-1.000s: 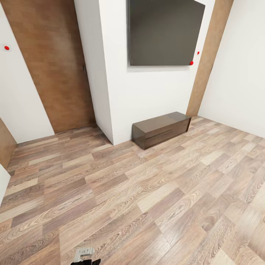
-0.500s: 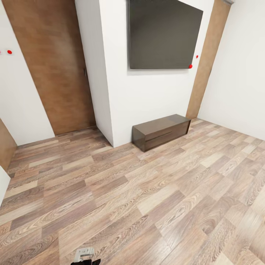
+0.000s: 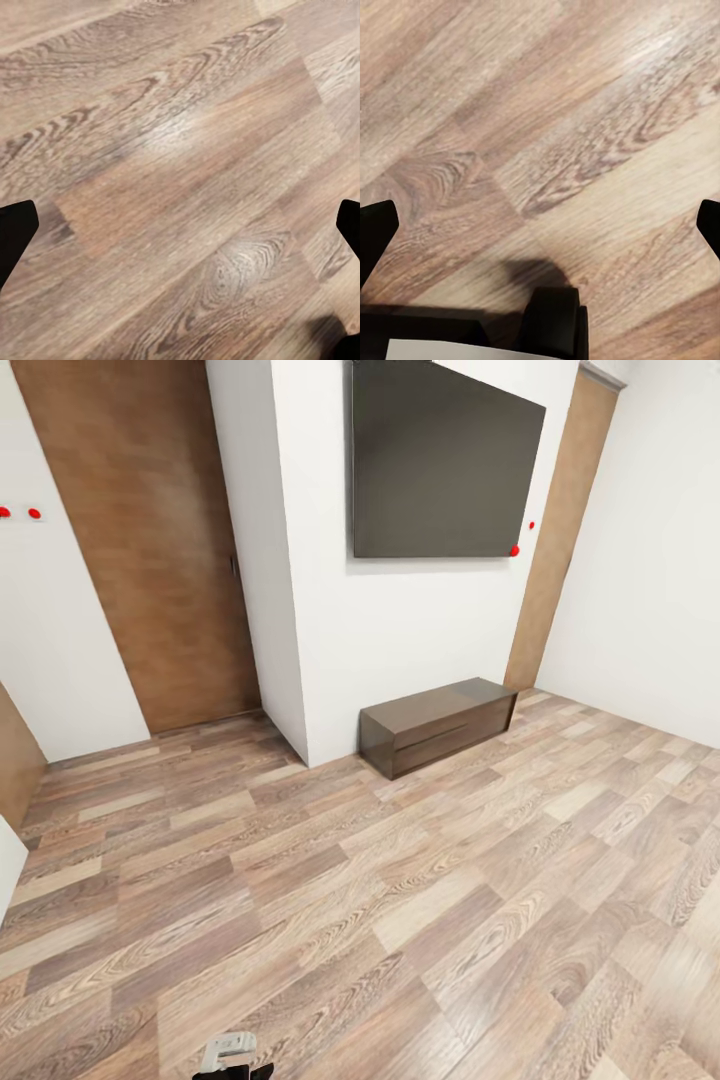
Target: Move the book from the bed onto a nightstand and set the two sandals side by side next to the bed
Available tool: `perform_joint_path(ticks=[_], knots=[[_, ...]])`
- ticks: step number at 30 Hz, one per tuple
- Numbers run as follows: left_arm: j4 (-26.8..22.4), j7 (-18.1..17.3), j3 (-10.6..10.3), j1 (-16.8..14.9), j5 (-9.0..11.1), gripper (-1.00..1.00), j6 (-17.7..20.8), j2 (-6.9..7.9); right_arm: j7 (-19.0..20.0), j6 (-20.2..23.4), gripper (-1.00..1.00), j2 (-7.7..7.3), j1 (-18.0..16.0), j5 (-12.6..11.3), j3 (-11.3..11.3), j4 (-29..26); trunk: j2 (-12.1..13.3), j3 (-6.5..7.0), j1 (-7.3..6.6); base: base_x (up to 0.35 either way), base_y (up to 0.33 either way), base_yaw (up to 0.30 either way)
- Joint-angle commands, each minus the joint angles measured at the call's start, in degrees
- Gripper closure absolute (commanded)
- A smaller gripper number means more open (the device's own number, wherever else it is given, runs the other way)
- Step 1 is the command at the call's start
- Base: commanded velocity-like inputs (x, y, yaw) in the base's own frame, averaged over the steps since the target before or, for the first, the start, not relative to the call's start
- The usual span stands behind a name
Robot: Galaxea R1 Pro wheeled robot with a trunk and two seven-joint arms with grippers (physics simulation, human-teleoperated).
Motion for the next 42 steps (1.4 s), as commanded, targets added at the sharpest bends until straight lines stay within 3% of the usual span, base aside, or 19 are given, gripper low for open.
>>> perform_joint_path(ticks=[1,31,42], knots=[[0.05,-0.1,0.44,-0.03,-0.61,-1.0,-0.27,0.02,0.09,-0.12,-1.0,-0.05,-0.07,0.59,-0.49,0.15,-0.02,0.04,-0.01,0.0,0.0,0.0],[0.05,-0.1,0.36,-0.03,-0.61,-1.0,-0.27,-0.02,0.09,-0.12,-1.0,-0.06,-0.07,0.58,-0.46,0.15,-0.02,2.43,-0.01,0.001,0.0,0.0],[0.05,-0.1,0.38,-0.03,-0.61,-1.0,-0.27,-0.04,0.02,-0.28,-1.0,0.03,-0.06,0.59,-0.46,0.15,-0.02,2.45,-0.01,0.259,0.0,0.0]])
